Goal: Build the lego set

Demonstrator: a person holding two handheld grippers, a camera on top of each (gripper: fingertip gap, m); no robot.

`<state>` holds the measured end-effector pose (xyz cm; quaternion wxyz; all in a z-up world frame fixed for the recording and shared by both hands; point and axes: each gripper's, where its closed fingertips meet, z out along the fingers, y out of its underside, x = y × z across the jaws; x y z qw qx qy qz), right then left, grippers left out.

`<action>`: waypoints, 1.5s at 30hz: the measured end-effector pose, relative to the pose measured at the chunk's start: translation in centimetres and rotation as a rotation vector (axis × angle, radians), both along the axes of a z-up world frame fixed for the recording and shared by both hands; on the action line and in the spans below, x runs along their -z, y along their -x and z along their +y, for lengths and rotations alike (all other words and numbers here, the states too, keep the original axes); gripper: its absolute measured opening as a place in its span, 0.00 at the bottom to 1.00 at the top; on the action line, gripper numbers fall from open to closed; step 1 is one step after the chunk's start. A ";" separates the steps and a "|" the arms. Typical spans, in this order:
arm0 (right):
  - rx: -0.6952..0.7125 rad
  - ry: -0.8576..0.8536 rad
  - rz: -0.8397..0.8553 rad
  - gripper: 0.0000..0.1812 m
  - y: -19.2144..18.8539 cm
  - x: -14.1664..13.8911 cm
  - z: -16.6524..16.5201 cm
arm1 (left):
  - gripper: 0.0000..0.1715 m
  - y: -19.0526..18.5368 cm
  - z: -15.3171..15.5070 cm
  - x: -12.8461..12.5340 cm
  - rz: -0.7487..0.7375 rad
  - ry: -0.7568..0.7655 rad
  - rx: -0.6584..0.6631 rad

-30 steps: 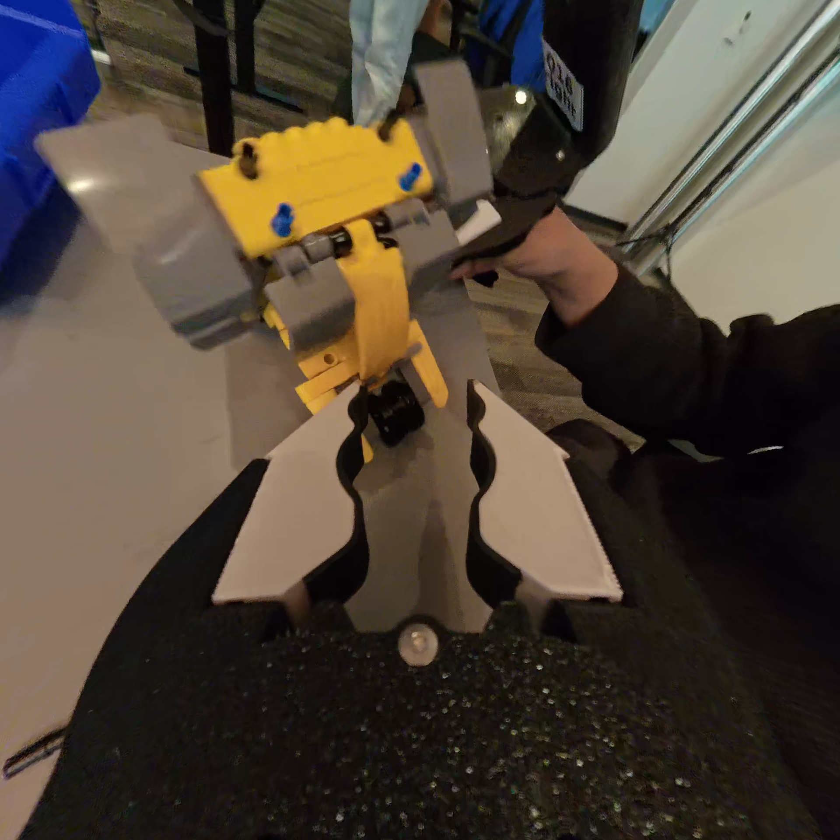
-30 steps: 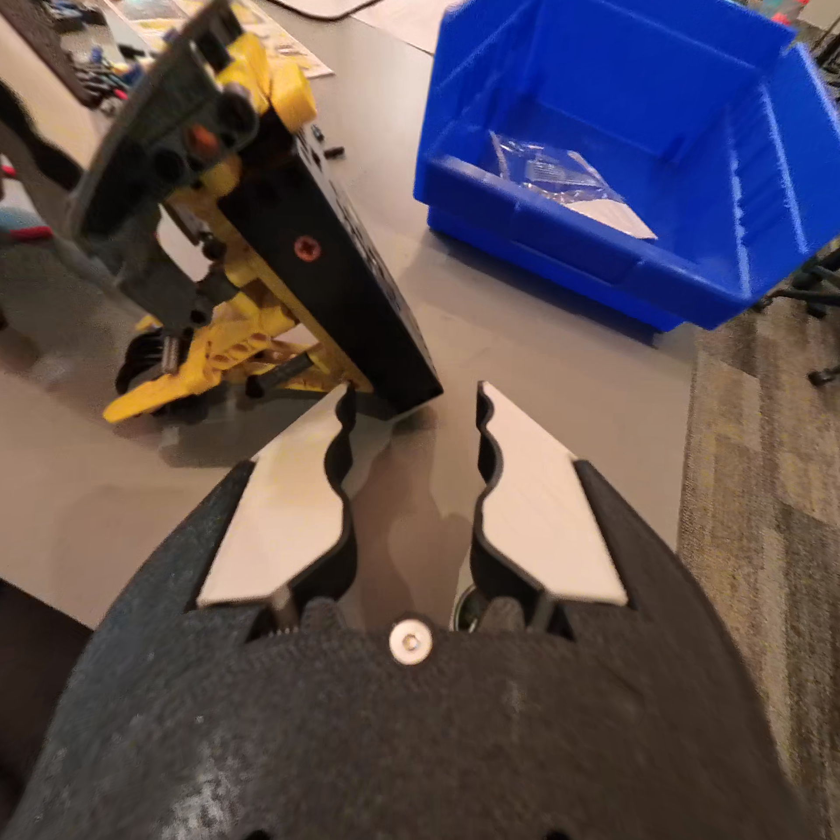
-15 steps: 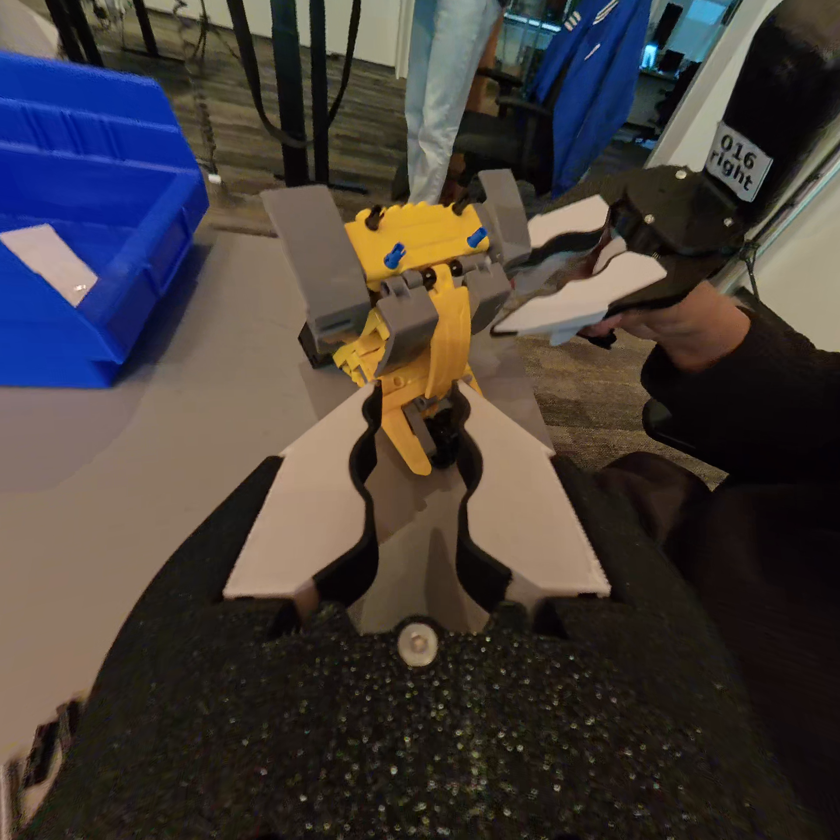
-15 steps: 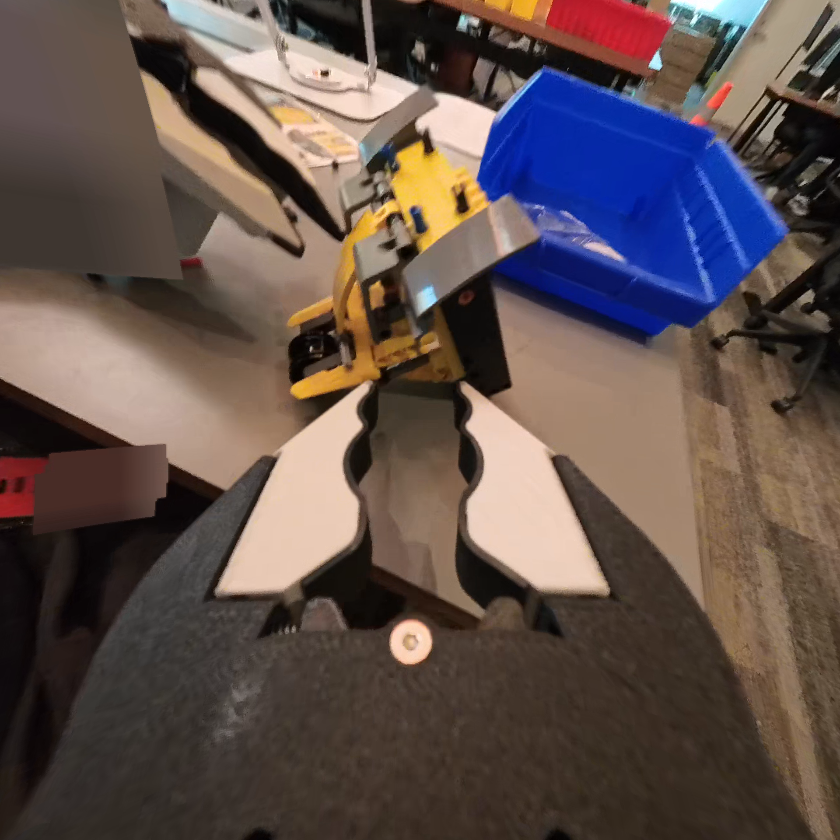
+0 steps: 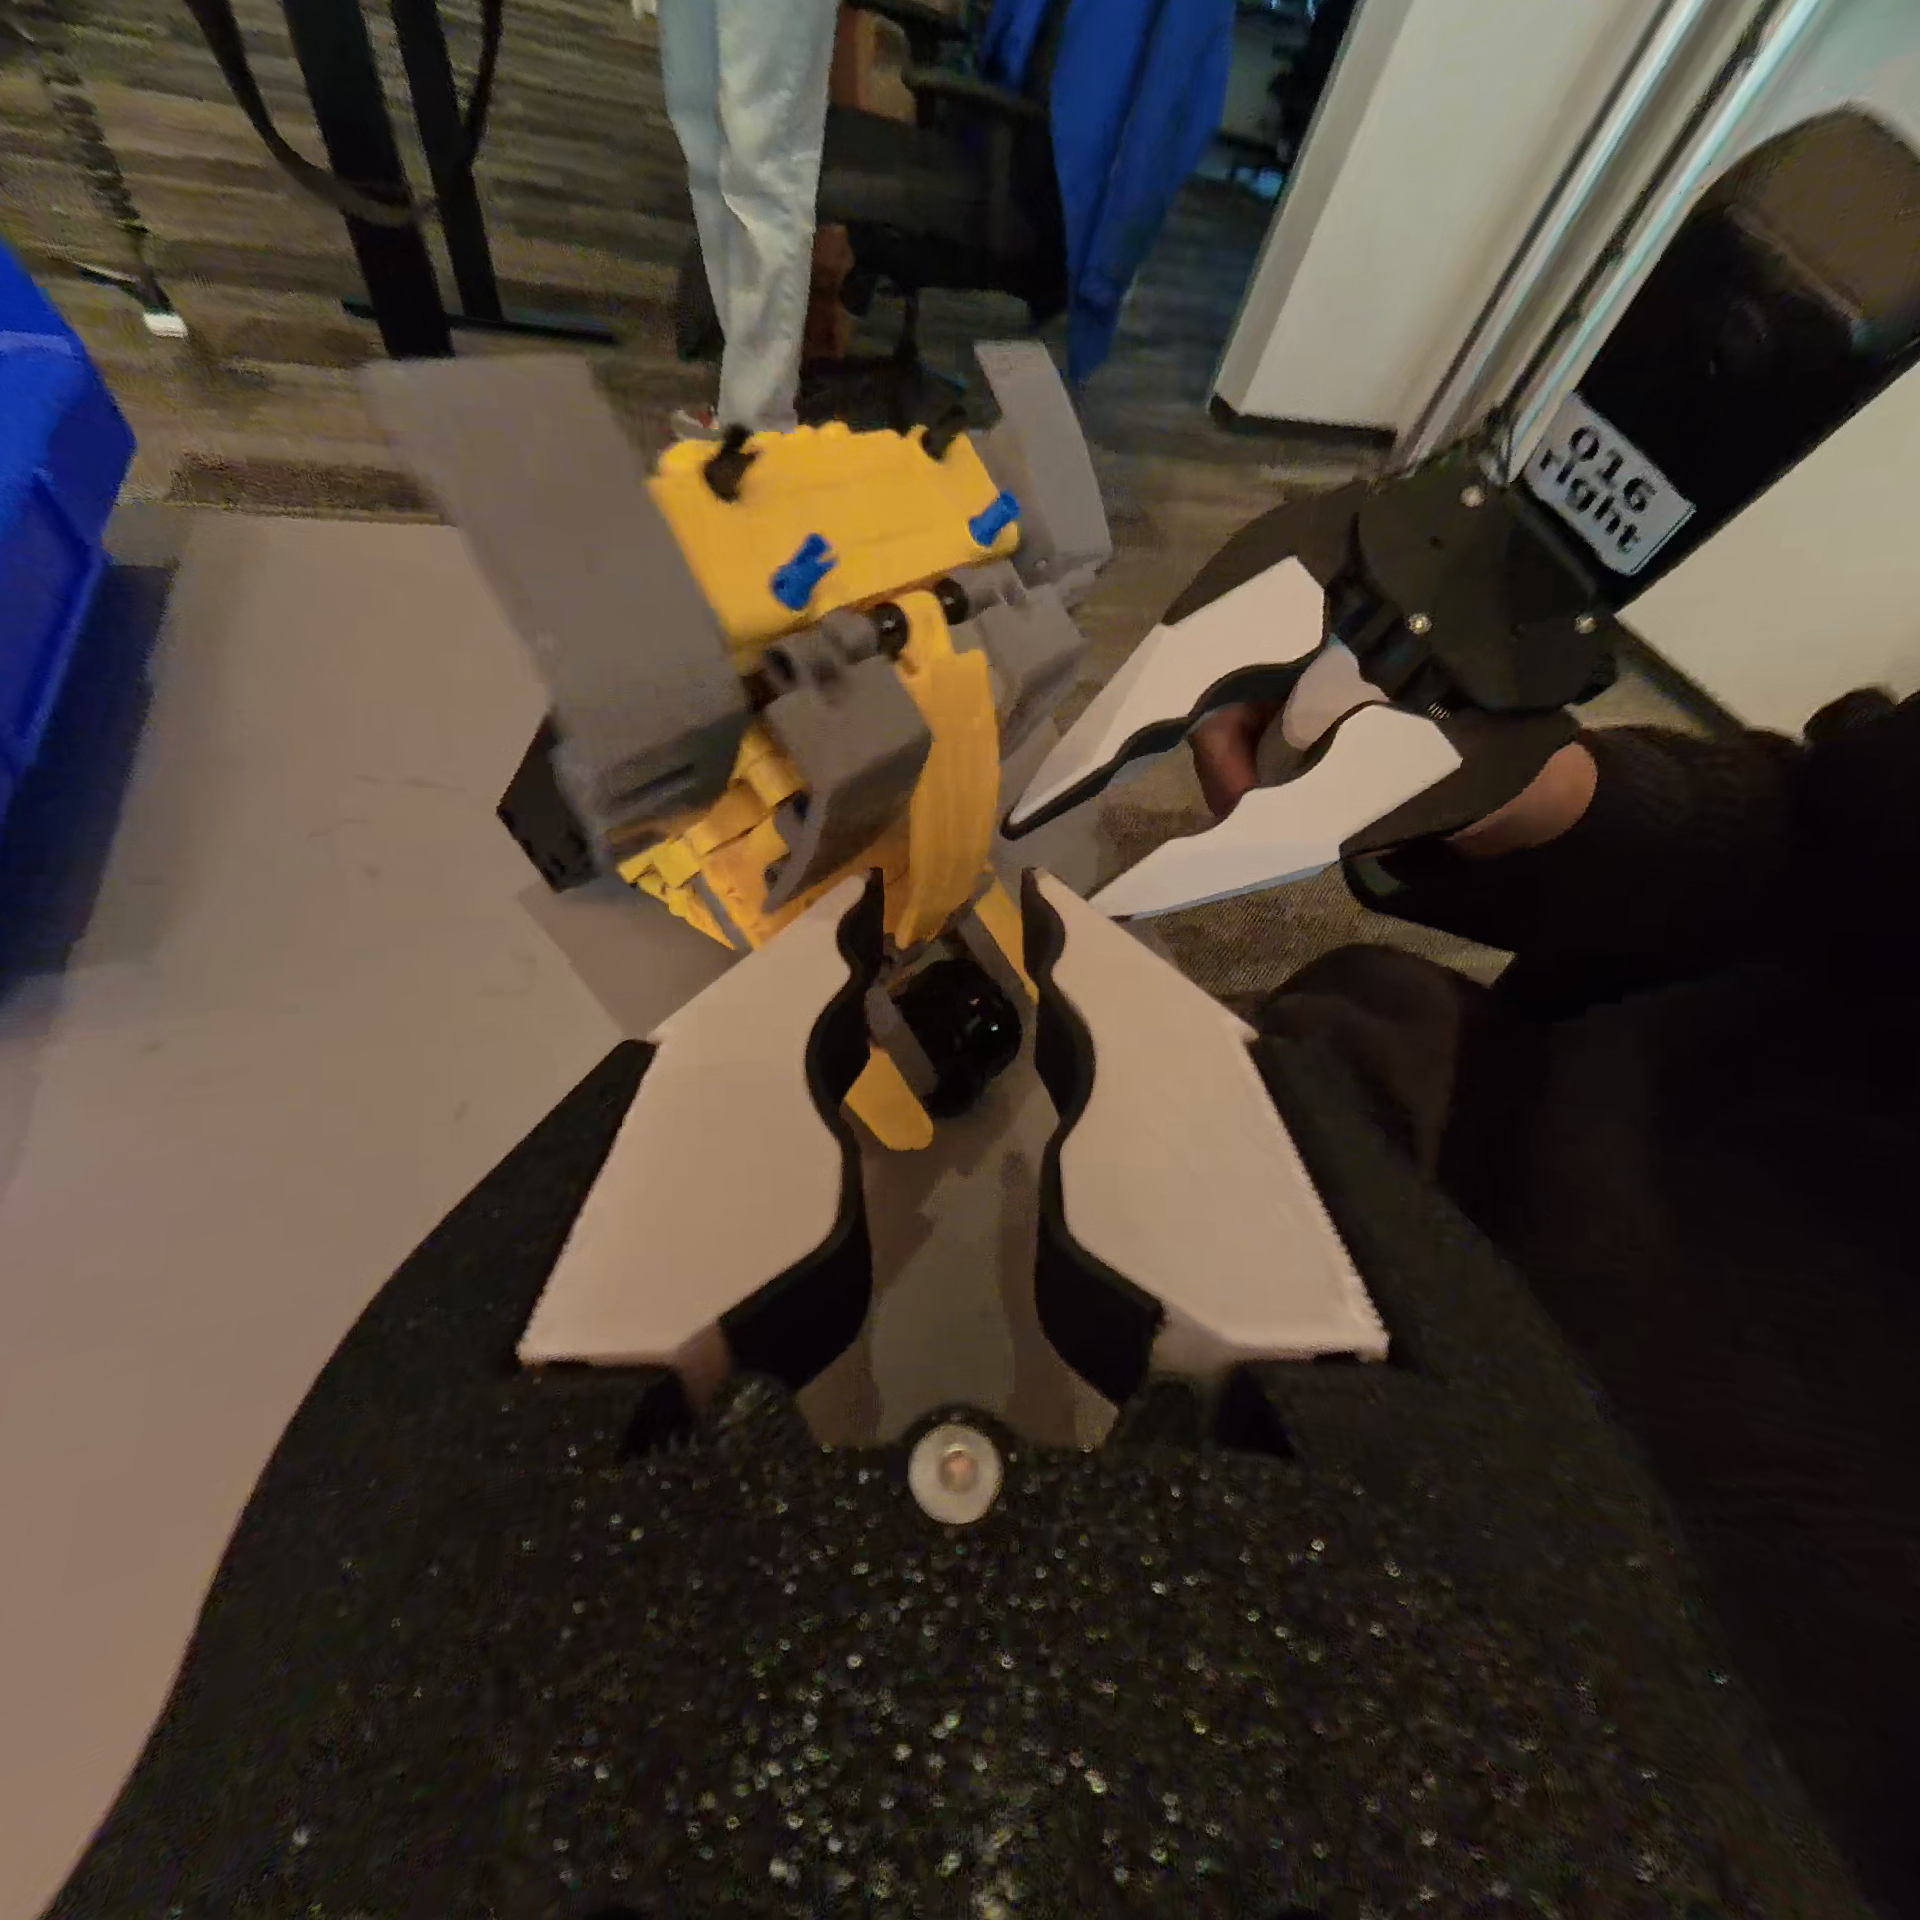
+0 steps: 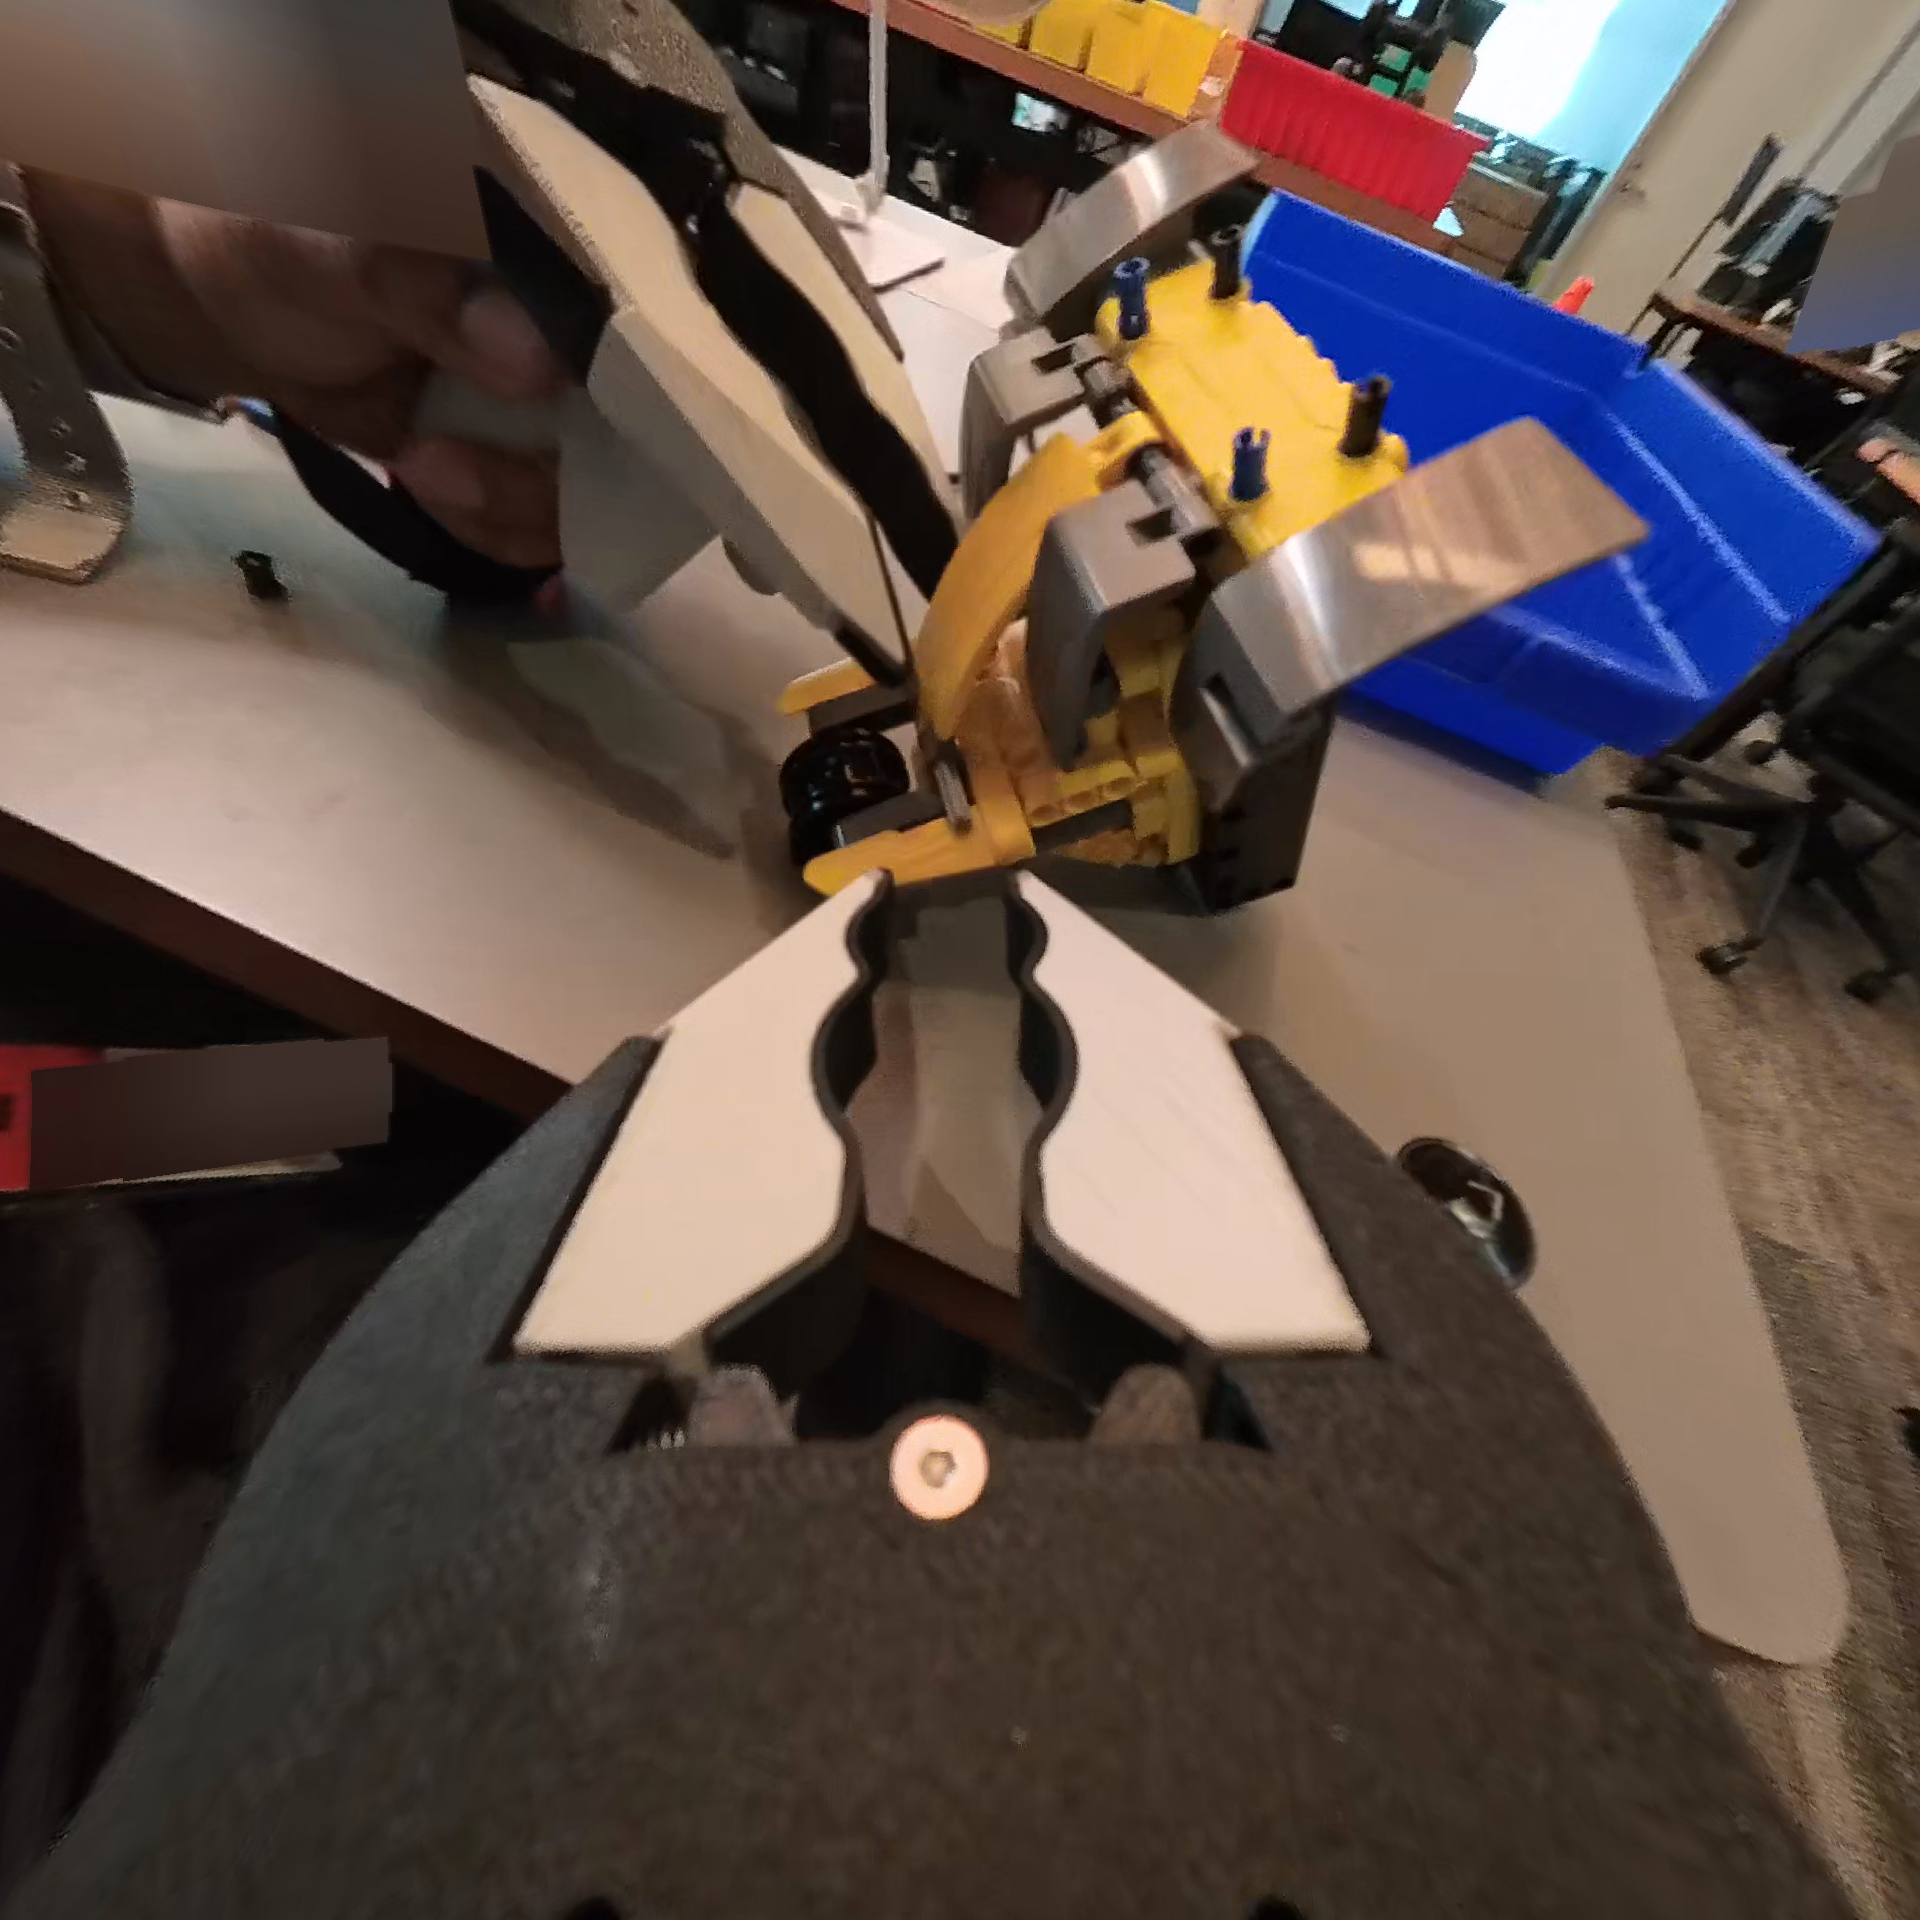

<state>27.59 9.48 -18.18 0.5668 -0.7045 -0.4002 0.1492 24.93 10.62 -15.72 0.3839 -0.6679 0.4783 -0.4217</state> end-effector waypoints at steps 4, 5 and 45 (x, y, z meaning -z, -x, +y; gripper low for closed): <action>0.048 -0.046 -0.041 0.06 0.0 0.0 0.6 | 0.07 -1.0 0.0 0.5 0.039 -0.033 0.024; 0.054 -0.056 -0.043 0.05 0.1 -0.1 0.7 | 0.07 -1.0 0.0 0.5 0.038 -0.028 0.026; 0.062 -0.073 -0.133 0.04 1.9 -0.2 5.1 | 0.05 1.1 3.0 0.7 0.110 -0.181 -0.199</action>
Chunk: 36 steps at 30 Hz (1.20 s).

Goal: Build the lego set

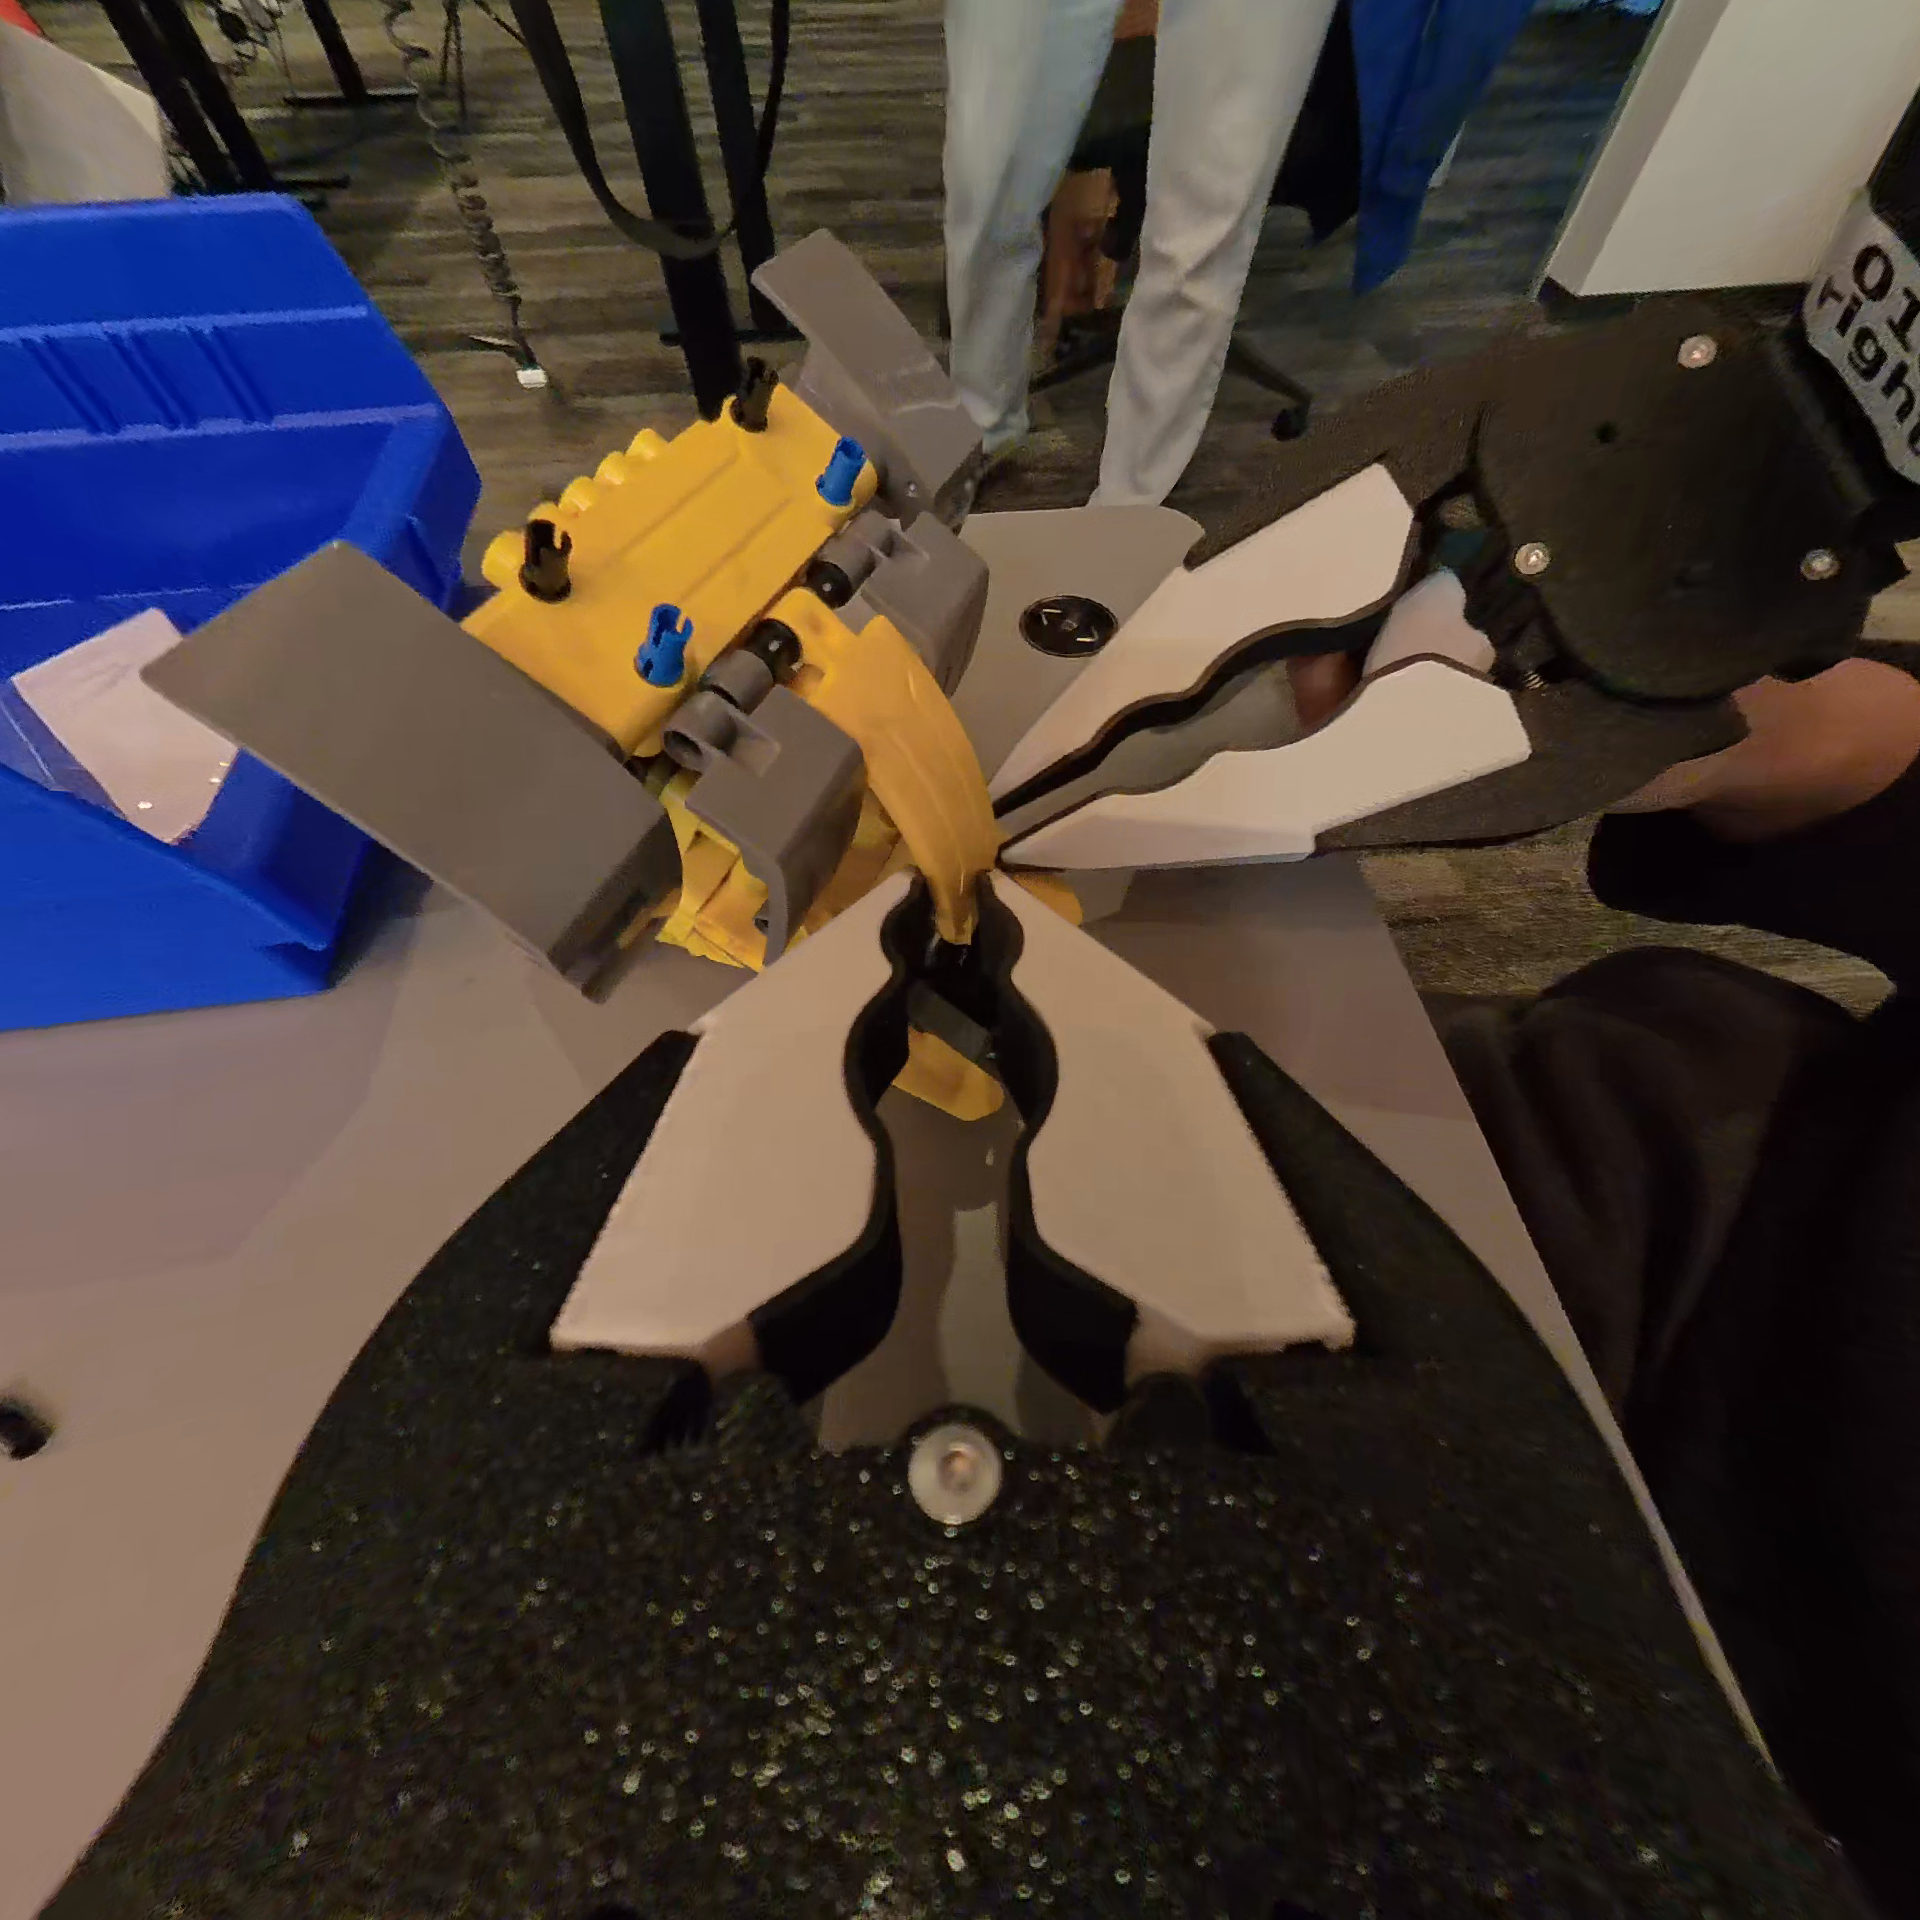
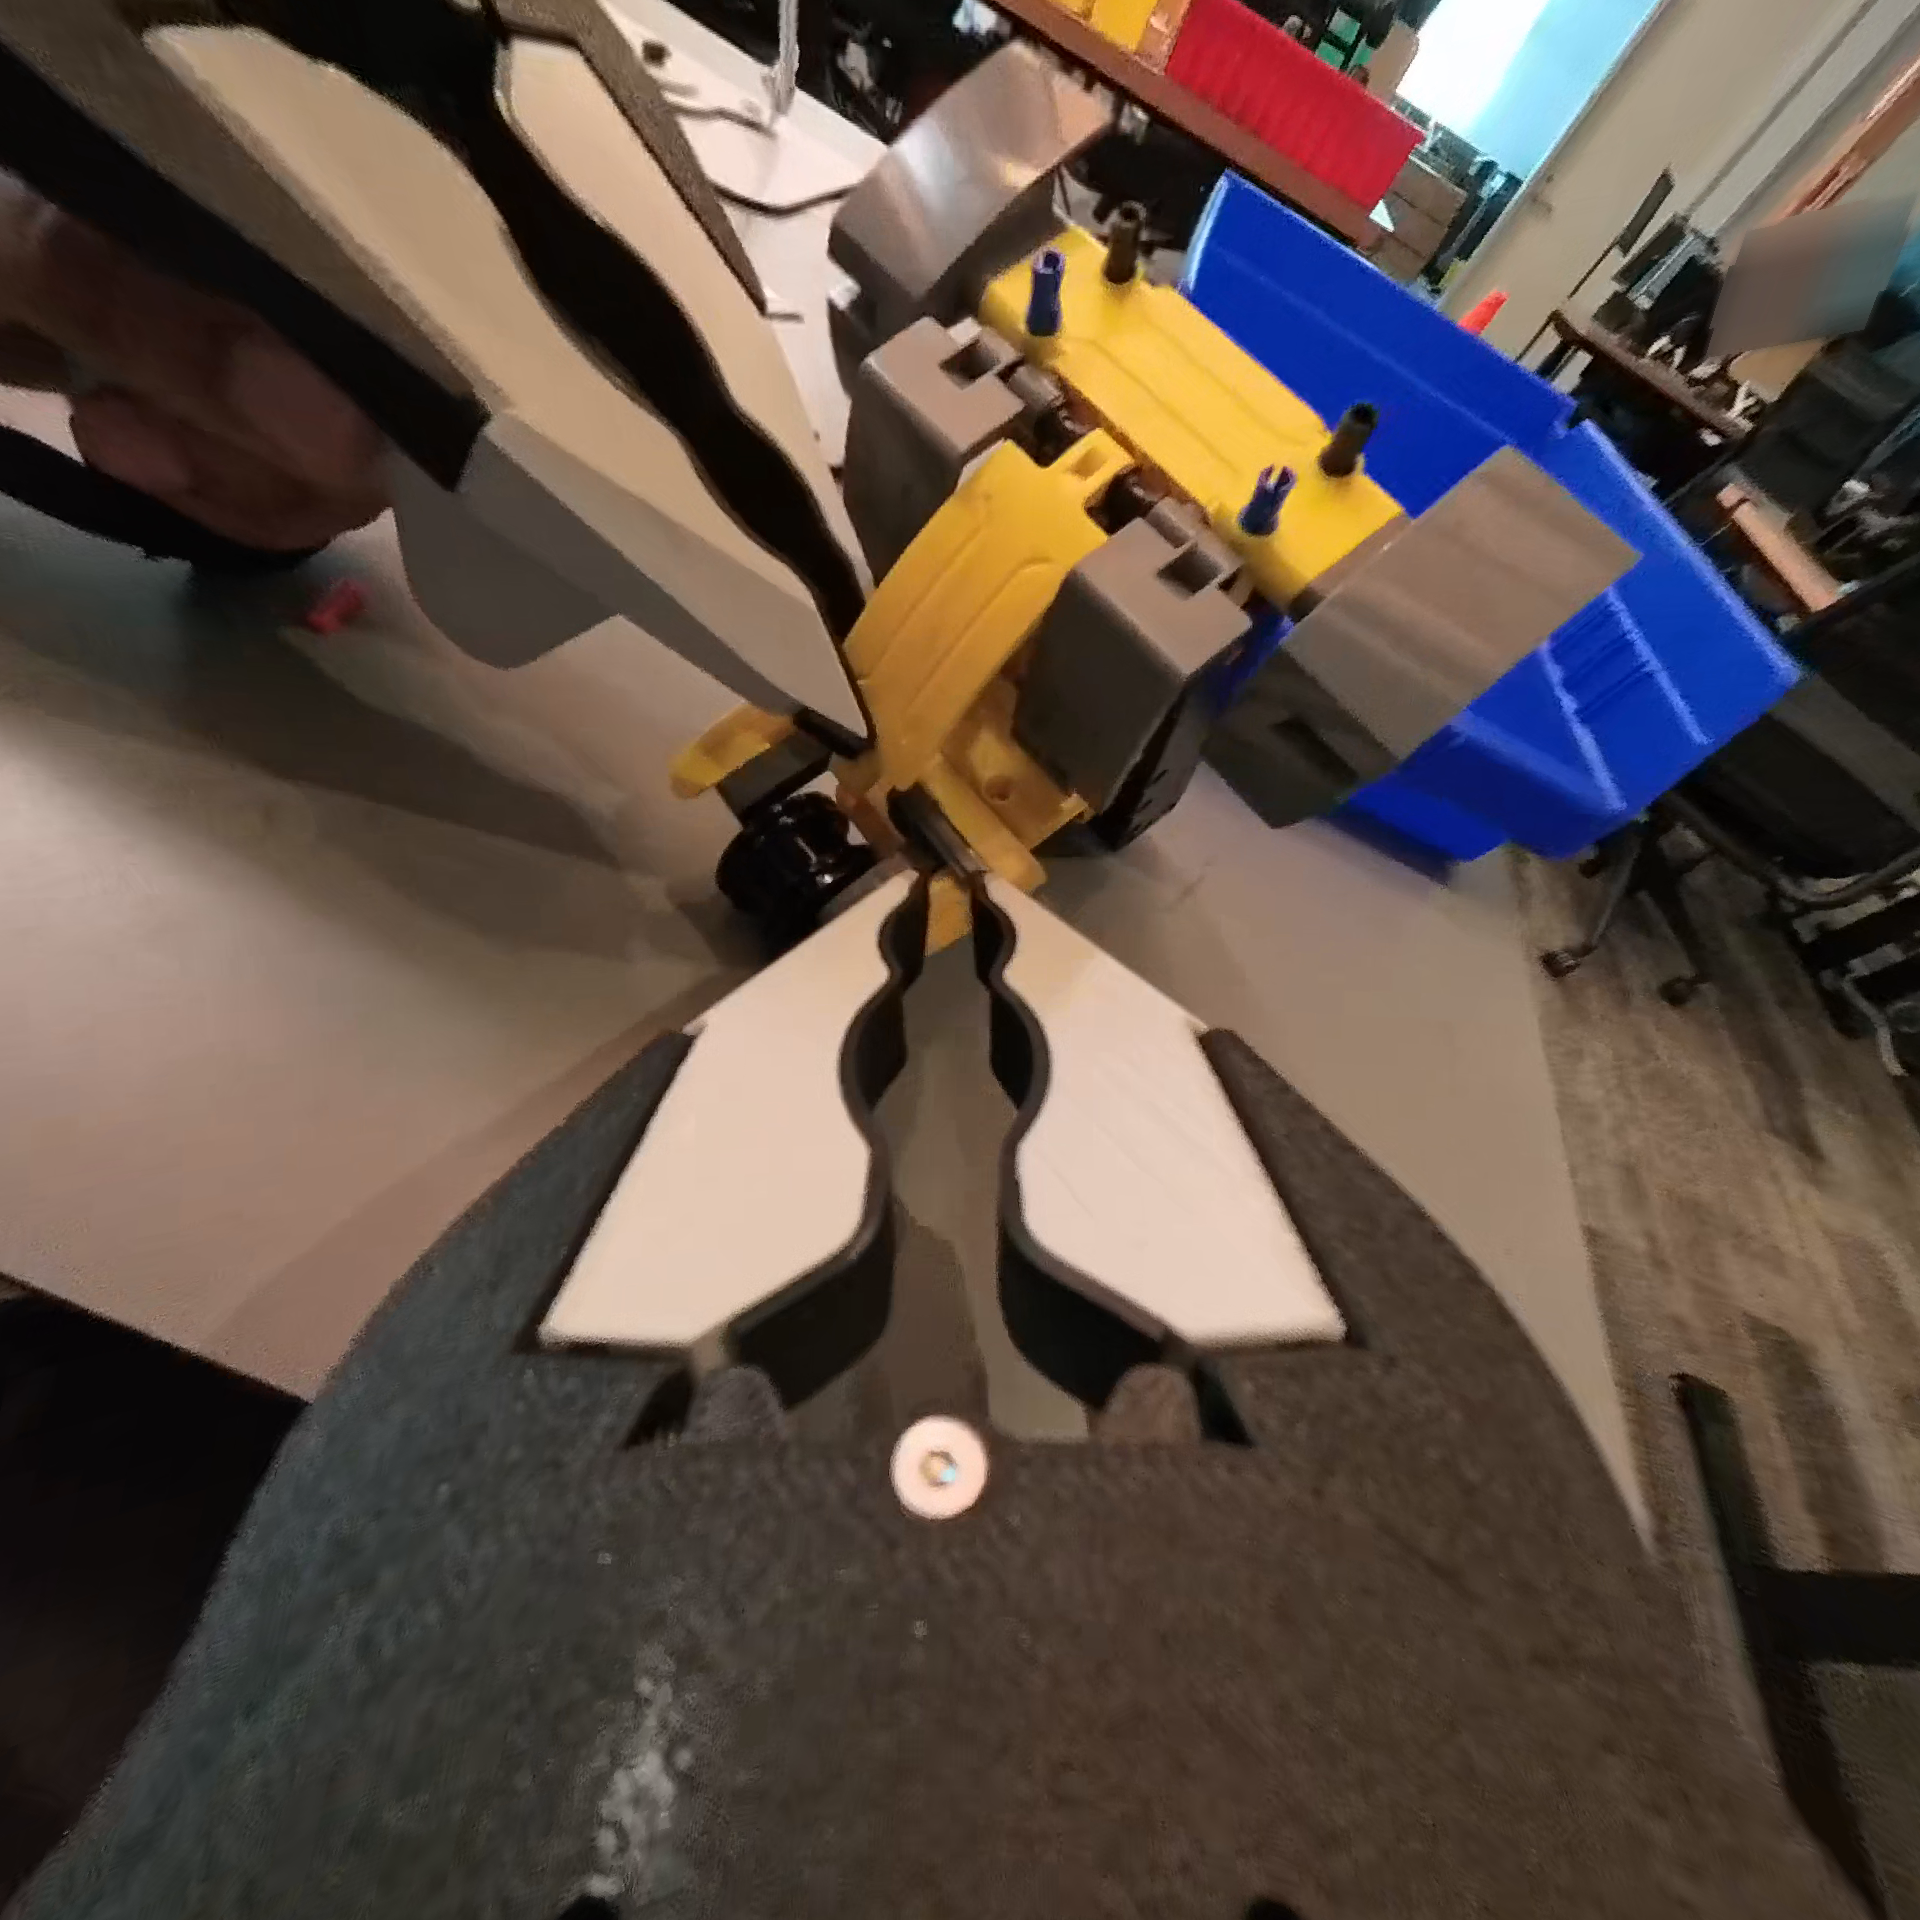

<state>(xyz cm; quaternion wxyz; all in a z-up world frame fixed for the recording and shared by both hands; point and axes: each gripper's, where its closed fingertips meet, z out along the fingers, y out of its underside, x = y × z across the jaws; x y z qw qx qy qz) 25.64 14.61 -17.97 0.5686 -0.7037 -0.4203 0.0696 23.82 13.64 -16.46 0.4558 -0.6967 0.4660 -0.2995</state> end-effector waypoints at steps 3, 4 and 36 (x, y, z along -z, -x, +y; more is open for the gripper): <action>-0.008 0.022 0.023 0.04 0.1 0.1 0.1 | 0.05 0.0 0.2 0.0 0.002 -0.006 -0.011; -0.012 0.022 0.018 0.04 0.1 0.2 0.1 | 0.05 0.0 0.2 0.0 0.003 -0.007 -0.015; -0.073 0.016 0.048 0.10 0.9 -0.5 0.4 | 0.12 0.8 0.9 1.1 0.173 -0.216 -0.077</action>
